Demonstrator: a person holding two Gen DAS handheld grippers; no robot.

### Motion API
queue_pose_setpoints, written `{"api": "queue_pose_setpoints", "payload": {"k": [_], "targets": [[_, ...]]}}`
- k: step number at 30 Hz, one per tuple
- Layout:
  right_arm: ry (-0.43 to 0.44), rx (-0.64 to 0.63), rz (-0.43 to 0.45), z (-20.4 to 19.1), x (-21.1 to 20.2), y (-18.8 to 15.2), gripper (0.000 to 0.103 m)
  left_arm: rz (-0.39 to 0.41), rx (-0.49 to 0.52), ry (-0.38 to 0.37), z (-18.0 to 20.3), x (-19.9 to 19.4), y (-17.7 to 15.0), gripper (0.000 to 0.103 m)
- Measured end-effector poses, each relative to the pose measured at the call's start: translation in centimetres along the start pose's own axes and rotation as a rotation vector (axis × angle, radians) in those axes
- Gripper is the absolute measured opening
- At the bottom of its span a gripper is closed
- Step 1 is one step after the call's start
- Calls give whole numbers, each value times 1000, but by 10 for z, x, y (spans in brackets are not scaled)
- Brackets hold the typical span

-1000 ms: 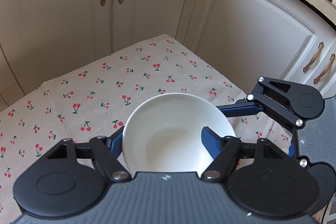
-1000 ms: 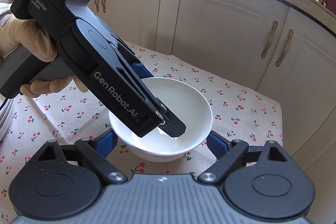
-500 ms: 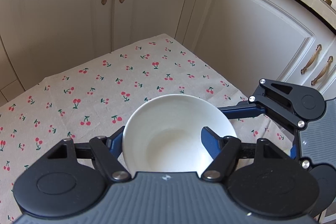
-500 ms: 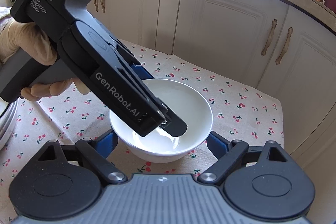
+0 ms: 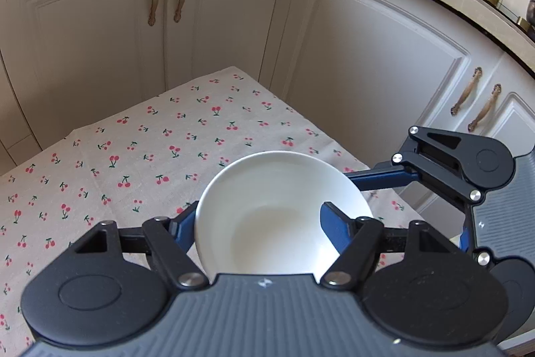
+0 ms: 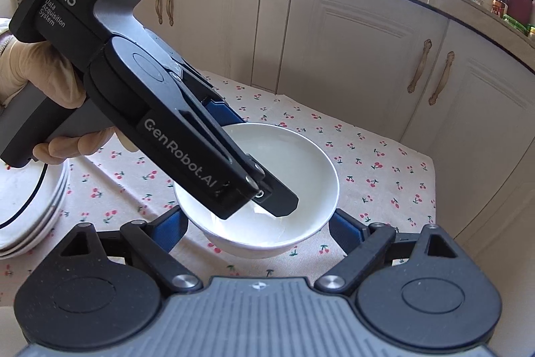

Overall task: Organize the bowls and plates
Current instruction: 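Lift and carry the held white bowl toward the bowl stack with the left tool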

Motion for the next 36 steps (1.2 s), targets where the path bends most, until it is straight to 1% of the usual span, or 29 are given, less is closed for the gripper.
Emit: {"api": "queue_pose_setpoints", "payload": {"k": [9, 16, 20, 28, 31, 36], "targets": [[2, 18, 9, -27, -45, -8, 94, 19, 24, -1, 33, -43, -14, 74], [-3, 29, 4, -52, -80, -25, 94, 18, 37, -4, 69, -71, -35, 74], [-9, 23, -1, -66, -97, -37, 94, 9, 50, -3, 85, -80, -49, 74], [10, 45, 8, -86, -123, -55, 94, 9, 46, -12, 108, -100, -75, 74], [18, 54, 11, -92, -129, -63, 94, 4, 52, -10, 115, -104, -83, 74], [26, 67, -7, -101, -133, -77, 94, 0, 48, -31, 125, -106, -97, 74]]}}
Point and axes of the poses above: each gripper's, at about its wrist camera, not at the fingertips, and x roughly the way its jaws point, z to its right, y to its top, the point moved 9 cm from there along x, roughly the way its jaws point, and after that the axes turned 2 degrees about x, right-handed, at the moved point
